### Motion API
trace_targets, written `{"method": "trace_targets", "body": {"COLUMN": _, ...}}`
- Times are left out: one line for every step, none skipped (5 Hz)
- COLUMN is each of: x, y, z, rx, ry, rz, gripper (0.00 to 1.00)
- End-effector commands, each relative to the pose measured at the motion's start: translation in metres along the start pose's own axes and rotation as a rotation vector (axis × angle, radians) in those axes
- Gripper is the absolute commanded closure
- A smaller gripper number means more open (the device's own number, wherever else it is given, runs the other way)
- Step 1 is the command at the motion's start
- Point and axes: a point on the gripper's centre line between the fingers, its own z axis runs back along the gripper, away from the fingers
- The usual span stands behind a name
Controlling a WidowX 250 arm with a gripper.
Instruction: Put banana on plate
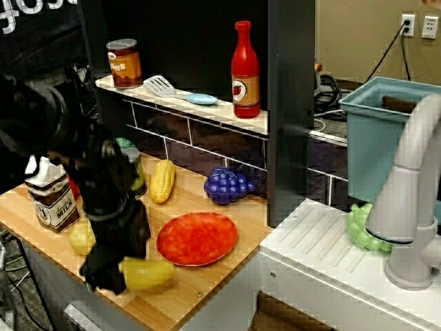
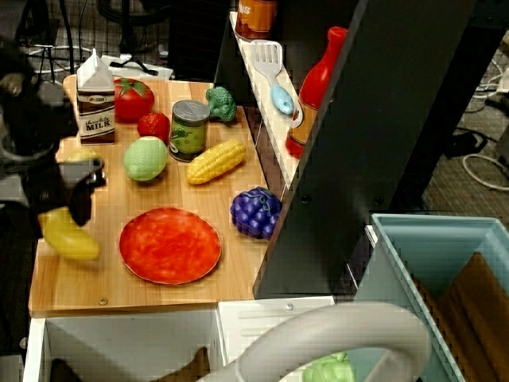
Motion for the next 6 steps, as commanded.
{"method": "trace_targets", "body": {"x": -0.001, "y": 0.022, "z": 0.032, "rx": 0.016, "ry": -0.016, "rz": 0.031, "gripper": 1.00}}
{"method": "trace_targets", "body": {"x": 0.006, "y": 0.031, "z": 0.033, "rx": 0.003, "ry": -0.025, "rz": 0.045, "gripper": 1.00}}
{"method": "trace_targets", "body": {"x": 0.018, "y": 0.044, "z": 0.028, "rx": -0.015, "ry": -0.050, "rz": 0.049, "gripper": 1.00}}
{"method": "trace_targets", "body": {"x": 0.026, "y": 0.058, "z": 0.022, "rx": -0.023, "ry": -0.038, "rz": 0.070, "gripper": 1.00}}
{"method": "trace_targets", "body": {"x": 0.030, "y": 0.073, "z": 0.020, "rx": -0.034, "ry": -0.028, "rz": 0.087, "gripper": 1.00}}
{"method": "trace_targets", "body": {"x": 0.030, "y": 0.085, "z": 0.022, "rx": -0.048, "ry": -0.031, "rz": 0.104, "gripper": 1.00}}
